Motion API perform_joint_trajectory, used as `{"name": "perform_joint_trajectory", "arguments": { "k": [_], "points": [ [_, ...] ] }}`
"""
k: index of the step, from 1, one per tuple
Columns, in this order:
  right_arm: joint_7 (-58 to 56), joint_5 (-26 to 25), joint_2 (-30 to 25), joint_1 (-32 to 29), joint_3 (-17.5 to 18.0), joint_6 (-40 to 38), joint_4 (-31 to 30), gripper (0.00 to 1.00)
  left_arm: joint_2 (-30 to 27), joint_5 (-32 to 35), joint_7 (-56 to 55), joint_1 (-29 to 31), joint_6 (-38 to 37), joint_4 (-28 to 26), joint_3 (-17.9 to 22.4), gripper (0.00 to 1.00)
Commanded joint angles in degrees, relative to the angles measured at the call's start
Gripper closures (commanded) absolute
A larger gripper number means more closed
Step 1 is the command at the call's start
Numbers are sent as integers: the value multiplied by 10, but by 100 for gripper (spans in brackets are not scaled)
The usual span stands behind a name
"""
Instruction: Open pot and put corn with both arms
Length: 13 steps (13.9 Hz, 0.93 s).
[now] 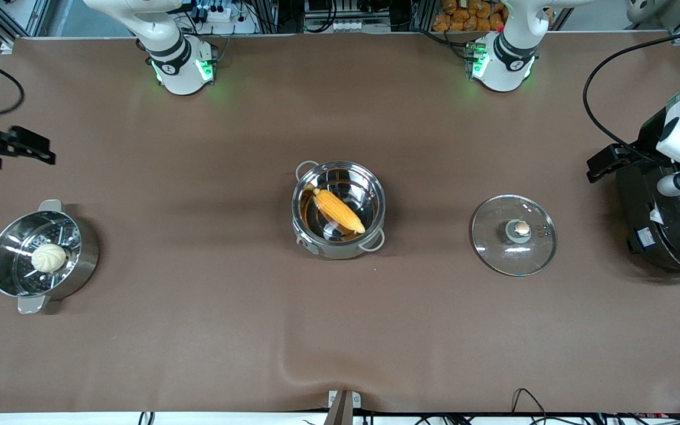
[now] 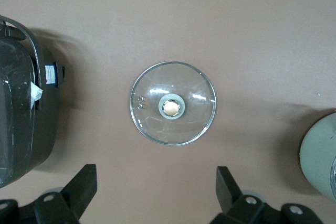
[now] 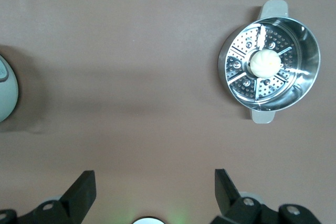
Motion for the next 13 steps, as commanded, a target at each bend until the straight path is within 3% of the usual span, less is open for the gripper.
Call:
{"name": "perform_joint_trajectory", "arguments": {
  "k": [1,4,5,8,13],
  "points": [
    [5,11,-38,29,-48,2,-48,0,-6,-14,13,32,-23,11,-27,0],
    [7,26,-38,34,-60,3,-49,0,-6,-13,13,34,-31,14,-28,0],
    [17,30,-38,34,-54,4,-47,0,-5,-13,13,34,-32,18,-28,0],
    [82,31,-39,-1,8,2,-47,0,1,-13,13,34,-37,26,-28,0],
    [67,26,-42,-12,18,11,-34,0,0,-13,12,35,-51,31,-26,0]
  ]
}}
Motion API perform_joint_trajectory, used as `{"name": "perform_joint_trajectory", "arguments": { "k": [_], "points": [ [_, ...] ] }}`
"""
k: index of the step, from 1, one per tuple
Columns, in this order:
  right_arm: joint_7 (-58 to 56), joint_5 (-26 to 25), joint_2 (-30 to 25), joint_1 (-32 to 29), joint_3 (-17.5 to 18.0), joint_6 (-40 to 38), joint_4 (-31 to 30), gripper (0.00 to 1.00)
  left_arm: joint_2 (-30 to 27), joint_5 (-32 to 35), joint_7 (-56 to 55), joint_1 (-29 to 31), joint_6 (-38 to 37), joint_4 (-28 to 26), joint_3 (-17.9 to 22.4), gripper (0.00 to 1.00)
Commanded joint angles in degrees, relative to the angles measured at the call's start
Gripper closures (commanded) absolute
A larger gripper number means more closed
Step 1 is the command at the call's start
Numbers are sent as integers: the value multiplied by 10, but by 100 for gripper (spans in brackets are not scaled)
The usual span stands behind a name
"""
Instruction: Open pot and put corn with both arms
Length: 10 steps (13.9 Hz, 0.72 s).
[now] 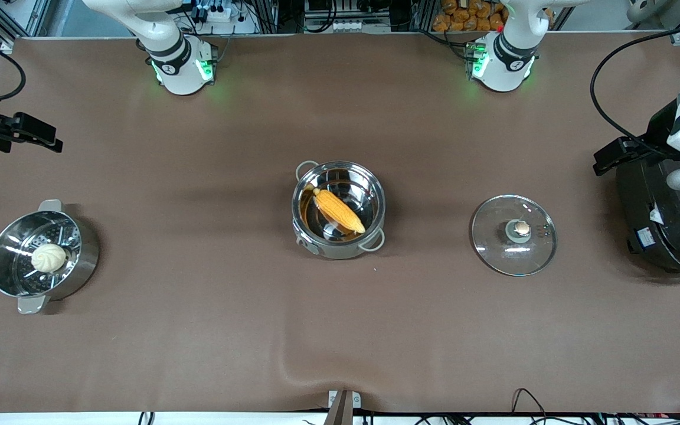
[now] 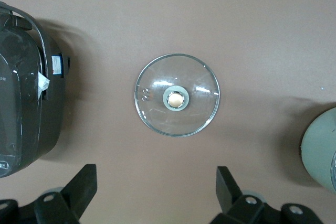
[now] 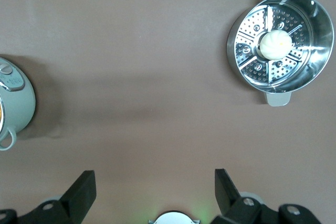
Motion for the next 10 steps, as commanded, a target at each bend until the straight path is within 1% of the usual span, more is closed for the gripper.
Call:
{"name": "perform_joint_trajectory", "arguments": {
  "k": [1,6,10],
  "points": [
    [-12,3,-20,-16,11,12,-5,0,1,-13,12,8,-21,13,-4,0],
    [-21,7,-23,-17,8,20,-5,0,1,-13,13,9,-27,25,-2,0],
    [-24,13,-30,-33,5,18,-12,0,1,-12,24,9,-27,25,-5,0]
  ]
}}
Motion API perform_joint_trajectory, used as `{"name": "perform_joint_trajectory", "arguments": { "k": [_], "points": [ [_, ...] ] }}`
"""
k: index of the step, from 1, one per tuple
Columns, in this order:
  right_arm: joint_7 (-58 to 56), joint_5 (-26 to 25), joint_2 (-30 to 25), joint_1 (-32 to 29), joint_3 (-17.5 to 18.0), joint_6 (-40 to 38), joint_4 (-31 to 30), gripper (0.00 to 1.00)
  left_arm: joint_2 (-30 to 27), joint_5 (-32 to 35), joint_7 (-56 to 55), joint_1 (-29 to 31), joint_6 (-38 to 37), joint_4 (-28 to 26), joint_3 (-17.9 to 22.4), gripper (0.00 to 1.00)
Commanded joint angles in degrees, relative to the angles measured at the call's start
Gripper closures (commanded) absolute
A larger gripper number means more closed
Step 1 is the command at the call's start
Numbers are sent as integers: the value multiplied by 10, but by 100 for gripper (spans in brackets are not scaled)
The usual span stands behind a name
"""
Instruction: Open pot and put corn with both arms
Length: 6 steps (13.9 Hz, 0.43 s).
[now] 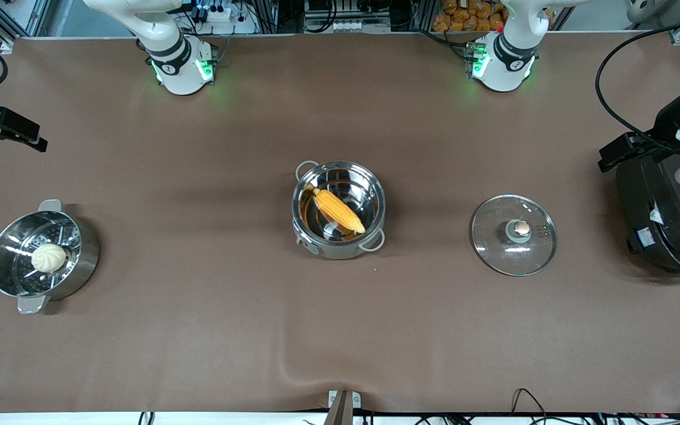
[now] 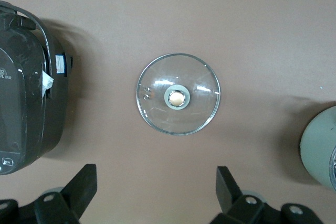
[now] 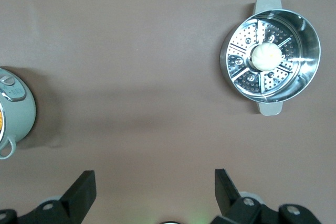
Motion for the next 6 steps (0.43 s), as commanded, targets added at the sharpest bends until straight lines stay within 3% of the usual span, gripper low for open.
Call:
{"name": "perform_joint_trajectory", "arguments": {
  "k": [1,6],
  "points": [
    [-10,13,-19,-20,5,0,-14,0,0,-16,26,7,-13,12,-5,0],
    [-18,20,-17,-25,5,1,-14,0,-1,-35,65,7,-12,19,-2,0]
  ]
}}
